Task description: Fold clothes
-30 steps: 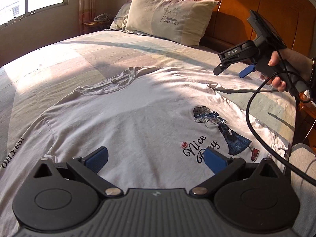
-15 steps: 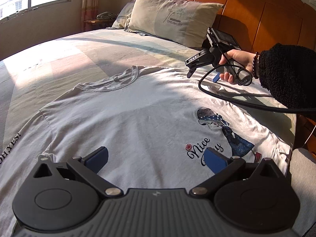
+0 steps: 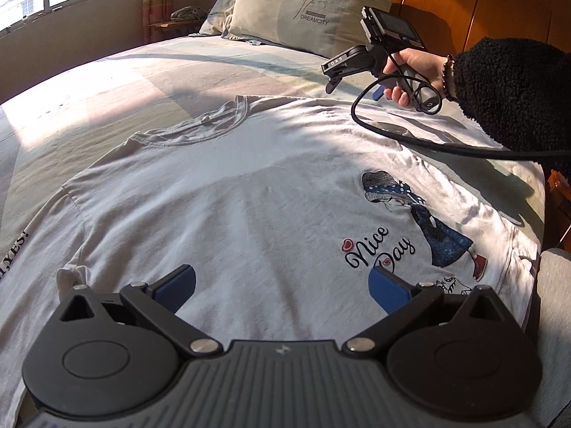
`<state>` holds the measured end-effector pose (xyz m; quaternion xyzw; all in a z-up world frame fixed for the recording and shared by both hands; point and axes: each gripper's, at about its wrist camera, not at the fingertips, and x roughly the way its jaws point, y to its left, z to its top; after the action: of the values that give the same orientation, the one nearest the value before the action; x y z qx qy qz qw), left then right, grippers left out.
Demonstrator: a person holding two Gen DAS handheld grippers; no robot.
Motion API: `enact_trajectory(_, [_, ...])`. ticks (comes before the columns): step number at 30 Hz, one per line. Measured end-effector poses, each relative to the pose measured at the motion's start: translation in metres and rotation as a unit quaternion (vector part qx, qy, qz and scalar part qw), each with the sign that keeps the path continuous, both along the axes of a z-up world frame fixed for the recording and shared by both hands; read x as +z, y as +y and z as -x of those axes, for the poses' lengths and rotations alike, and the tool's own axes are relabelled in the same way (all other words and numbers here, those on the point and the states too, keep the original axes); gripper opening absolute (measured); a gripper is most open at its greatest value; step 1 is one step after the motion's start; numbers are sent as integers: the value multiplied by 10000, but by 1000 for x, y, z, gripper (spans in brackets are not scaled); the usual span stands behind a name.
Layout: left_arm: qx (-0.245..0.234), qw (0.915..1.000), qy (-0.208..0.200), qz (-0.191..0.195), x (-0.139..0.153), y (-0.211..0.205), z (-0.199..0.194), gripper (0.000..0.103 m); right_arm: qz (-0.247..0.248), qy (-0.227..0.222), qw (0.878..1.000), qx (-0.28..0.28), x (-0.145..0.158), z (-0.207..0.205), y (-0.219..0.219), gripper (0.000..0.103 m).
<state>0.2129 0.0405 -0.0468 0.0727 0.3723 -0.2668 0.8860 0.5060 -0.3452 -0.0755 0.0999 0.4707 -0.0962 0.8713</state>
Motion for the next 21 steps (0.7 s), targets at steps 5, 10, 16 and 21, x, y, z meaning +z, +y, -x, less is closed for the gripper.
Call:
enact_trajectory(5, [8,10000,-30,-24,3,1,3,102,-210,165,9985,481,37,16,28,103])
enact_trajectory(10, [60,10000,11,-56,2,5,1,102,-300,640,9929,960,29,18,69,103])
enact_trajectory(16, [162,9996,197,78,-8,14,-10,102,52,906,9925,824,-14,1,85,103])
enact_trajectory(21, [105,9994,313,74,-17,13,-14,102,110,622,9960,630,-19,-23,82,103])
